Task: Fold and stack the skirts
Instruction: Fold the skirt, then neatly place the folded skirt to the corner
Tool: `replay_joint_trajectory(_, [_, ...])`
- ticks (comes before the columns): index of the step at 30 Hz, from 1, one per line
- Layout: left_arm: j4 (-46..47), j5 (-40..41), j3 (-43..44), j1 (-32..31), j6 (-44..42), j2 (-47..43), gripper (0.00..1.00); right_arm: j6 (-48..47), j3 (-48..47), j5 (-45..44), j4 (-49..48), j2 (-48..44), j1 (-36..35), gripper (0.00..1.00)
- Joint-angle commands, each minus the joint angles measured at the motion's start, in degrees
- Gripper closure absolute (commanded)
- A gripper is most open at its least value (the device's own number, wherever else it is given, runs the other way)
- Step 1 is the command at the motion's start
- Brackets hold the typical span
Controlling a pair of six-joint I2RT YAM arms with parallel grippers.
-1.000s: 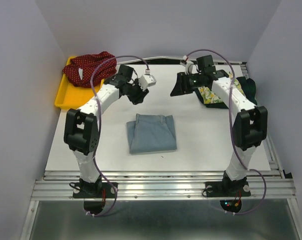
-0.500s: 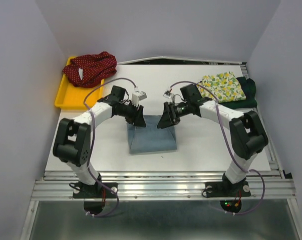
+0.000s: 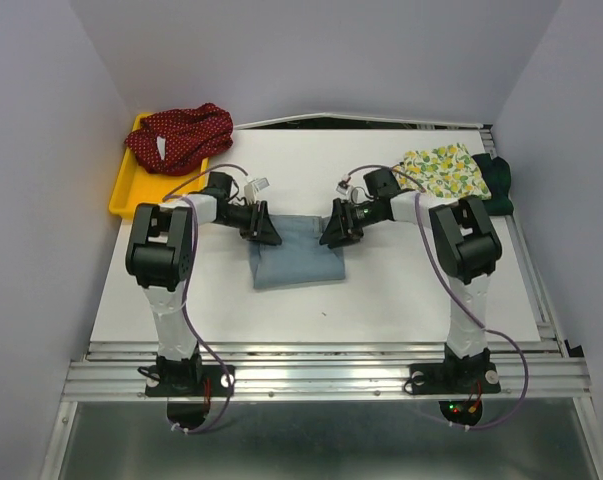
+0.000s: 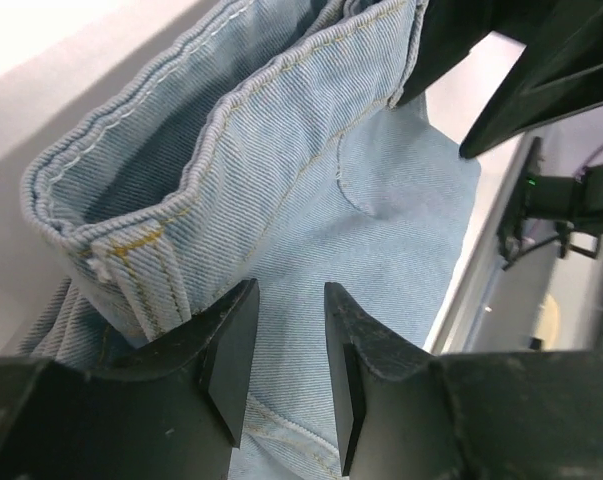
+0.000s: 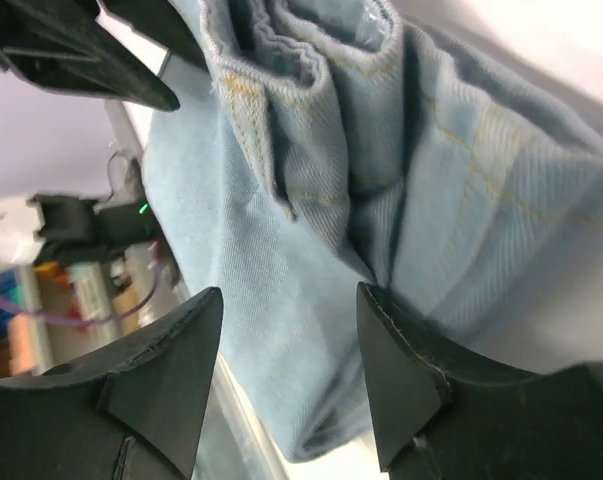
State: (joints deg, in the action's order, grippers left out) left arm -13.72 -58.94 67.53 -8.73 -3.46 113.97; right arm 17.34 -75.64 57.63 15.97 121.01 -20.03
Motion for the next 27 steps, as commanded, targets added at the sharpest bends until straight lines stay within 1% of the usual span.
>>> replay_joint_trajectory(1, [-1.2,7.3,4.5,2.3,-5.8,-0.6,0.55,-2.8,-5.0,-5.2,1.5,-3.0,1.4,0.38])
replay_joint_trajectory(4, [-1.9,5.7,3.6,2.2,-7.6,-7.3,0.54,-0.9,-6.1,-2.0,2.2,-8.7,1.4,0.38])
replay_joint_trajectory(6, [-3.2,5.3,2.4,2.2,-9.0,-11.0,0.53,0.3,-5.0,-0.7,2.1,-12.9,0.9,0.38])
replay_joint_trajectory(9, [-4.4,3.4,-1.4,2.1,-8.9,-18.9,0.53,2.2,-1.7,0.6,1.4,-16.1,-0.5,0.39])
replay_joint_trajectory(12, [-3.9,0.4,-6.8,0.8,-7.7,-22.2,0.53,5.1,2.5,1.5,-3.2,-19.0,-2.3,0.39])
replay_joint_trajectory(14, [-2.3,-1.2,-10.5,-0.8,-6.0,-23.5,0.53,5.9,5.9,1.6,-5.5,-18.7,-3.7,0.39])
replay_joint_trajectory(18, [-1.6,-2.2,-13.8,-3.0,-6.1,-21.3,0.54,6.0,8.1,2.8,-6.8,-15.2,-5.5,0.4])
replay_joint_trajectory(20, [-1.2,-1.6,-15.1,-3.0,-6.6,-18.4,0.54,5.6,9.2,3.0,-7.8,-13.1,-6.2,0.41])
replay_joint_trajectory(21, [-1.4,-0.7,-15.4,-3.0,-7.0,-17.0,0.55,5.2,9.4,2.7,-7.9,-10.5,-6.2,0.41])
replay_joint_trajectory(22, [-1.1,0.4,-15.6,-2.8,-6.9,-14.2,0.55,5.1,9.6,2.5,-8.0,-9.1,-6.2,0.42])
replay_joint_trajectory(23, [-1.0,2.4,-15.3,-2.1,-6.4,-12.7,0.55,4.5,9.6,1.0,-7.9,-6.2,-6.2,0.43])
replay_joint_trajectory(24, [-1.0,2.9,-14.9,-1.5,-6.2,-9.4,0.55,4.3,9.6,-0.1,-7.7,-4.8,-6.2,0.44])
replay_joint_trajectory(27, [-2.3,4.8,-12.2,0.6,-6.3,-4.6,0.57,2.2,10.0,-3.0,-6.8,-2.1,-5.5,0.48])
